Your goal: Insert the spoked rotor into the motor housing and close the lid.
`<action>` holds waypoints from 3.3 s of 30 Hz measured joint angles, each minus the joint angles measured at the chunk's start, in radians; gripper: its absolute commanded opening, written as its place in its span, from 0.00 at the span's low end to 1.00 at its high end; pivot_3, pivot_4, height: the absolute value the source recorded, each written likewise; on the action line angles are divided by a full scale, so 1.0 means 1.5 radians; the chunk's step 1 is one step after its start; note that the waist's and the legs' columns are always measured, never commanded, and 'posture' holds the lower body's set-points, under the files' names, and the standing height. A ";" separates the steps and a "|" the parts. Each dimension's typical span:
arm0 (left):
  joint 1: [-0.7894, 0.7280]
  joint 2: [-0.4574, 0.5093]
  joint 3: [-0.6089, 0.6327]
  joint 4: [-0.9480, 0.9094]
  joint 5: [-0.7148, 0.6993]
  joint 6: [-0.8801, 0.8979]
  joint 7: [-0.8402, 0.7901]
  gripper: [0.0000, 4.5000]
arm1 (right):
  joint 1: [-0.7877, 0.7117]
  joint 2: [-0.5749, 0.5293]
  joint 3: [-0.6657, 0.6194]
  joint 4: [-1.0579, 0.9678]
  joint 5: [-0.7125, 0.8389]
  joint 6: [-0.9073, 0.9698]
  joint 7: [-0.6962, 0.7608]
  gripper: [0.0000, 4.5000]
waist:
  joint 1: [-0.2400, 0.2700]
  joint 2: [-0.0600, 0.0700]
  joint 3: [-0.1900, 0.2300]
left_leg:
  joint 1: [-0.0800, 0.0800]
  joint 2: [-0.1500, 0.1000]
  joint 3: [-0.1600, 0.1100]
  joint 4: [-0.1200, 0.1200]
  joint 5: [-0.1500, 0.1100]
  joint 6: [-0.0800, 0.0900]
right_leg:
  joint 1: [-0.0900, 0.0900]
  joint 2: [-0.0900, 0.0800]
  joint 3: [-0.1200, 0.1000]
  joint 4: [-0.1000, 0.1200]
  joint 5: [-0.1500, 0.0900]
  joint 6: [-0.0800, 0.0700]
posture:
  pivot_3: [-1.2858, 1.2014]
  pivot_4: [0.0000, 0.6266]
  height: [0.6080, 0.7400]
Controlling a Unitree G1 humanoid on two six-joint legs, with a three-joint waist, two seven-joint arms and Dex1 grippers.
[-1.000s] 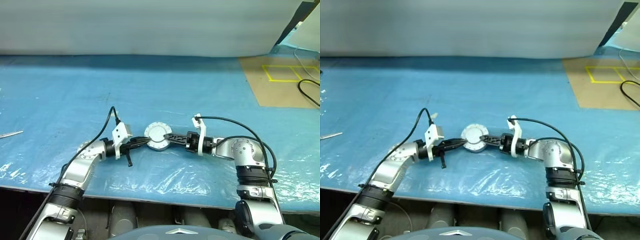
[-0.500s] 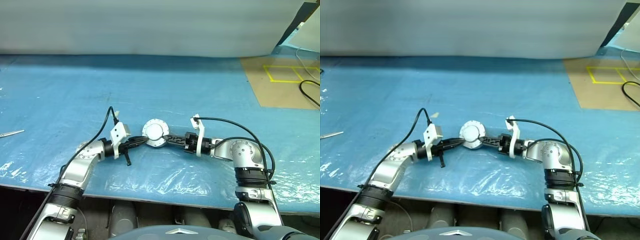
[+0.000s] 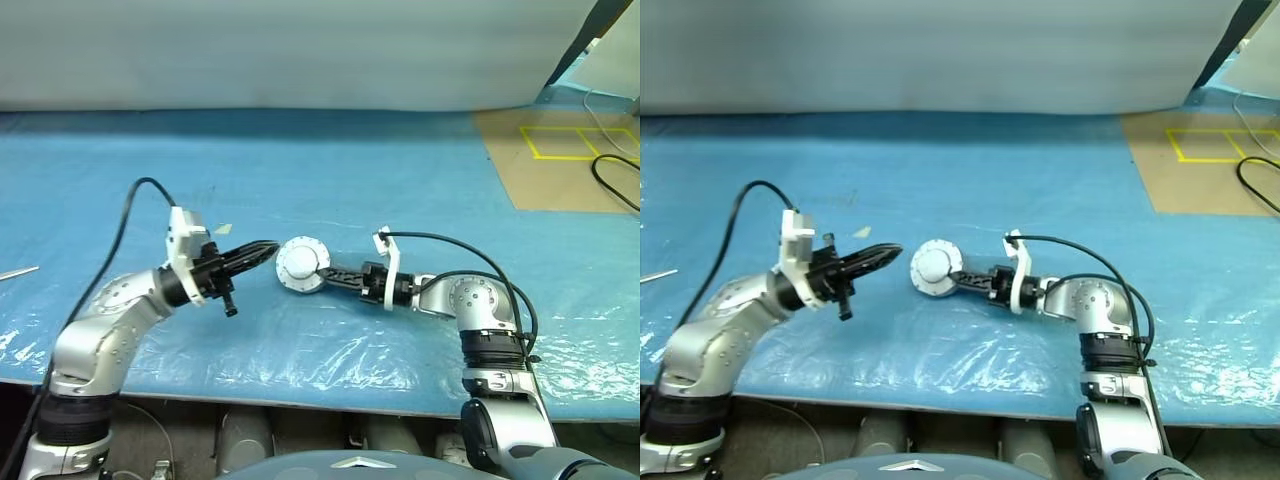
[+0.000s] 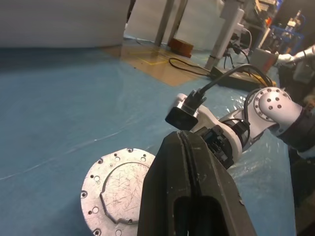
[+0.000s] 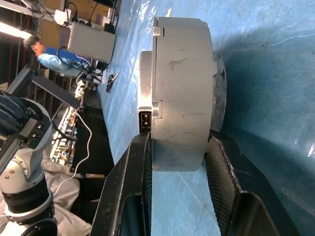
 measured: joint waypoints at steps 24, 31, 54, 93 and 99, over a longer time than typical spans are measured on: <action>0.029 -0.122 0.115 0.145 -0.334 0.206 0.131 1.00 | -0.130 0.035 -0.096 -0.046 0.154 0.132 -0.053 0.26 | 0.017 0.001 0.002 | -0.002 0.000 -0.002 -0.002 0.000 -0.001 | -0.001 0.001 -0.001 0.000 0.002 0.003 | 0.52 0.24 1.00; -0.043 -0.154 0.091 0.181 -0.337 0.219 0.153 1.00 | -0.138 0.031 -0.092 -0.043 0.154 0.134 -0.054 0.26 | 0.018 0.001 0.002 | -0.002 0.000 -0.003 -0.001 0.000 -0.001 | 0.000 0.001 -0.001 0.000 0.002 0.004 | 0.52 0.24 1.00; -0.142 -0.200 0.074 0.273 -0.289 0.231 0.140 1.00 | -0.136 0.022 -0.092 -0.034 0.152 0.123 -0.081 0.26 | 0.020 0.001 0.002 | -0.006 0.000 -0.006 0.003 0.000 -0.001 | 0.000 0.001 -0.003 0.001 0.003 0.004 | 0.52 0.24 1.00; -0.163 -0.230 0.074 0.305 -0.281 0.247 0.147 0.58 | -0.137 0.027 -0.066 -0.028 0.155 0.093 -0.062 0.26 | 0.029 0.001 0.002 | -0.007 0.000 -0.006 0.005 0.000 -0.001 | 0.000 0.000 -0.004 0.001 0.003 0.005 | 0.52 0.24 1.00; -0.165 -0.244 0.073 0.304 -0.280 0.242 0.154 0.58 | -0.137 0.026 -0.068 -0.028 0.155 0.091 -0.061 0.26 | 0.029 0.001 0.002 | -0.007 0.000 -0.006 0.005 0.000 -0.001 | 0.000 0.000 -0.004 0.001 0.003 0.005 | 0.52 0.24 1.00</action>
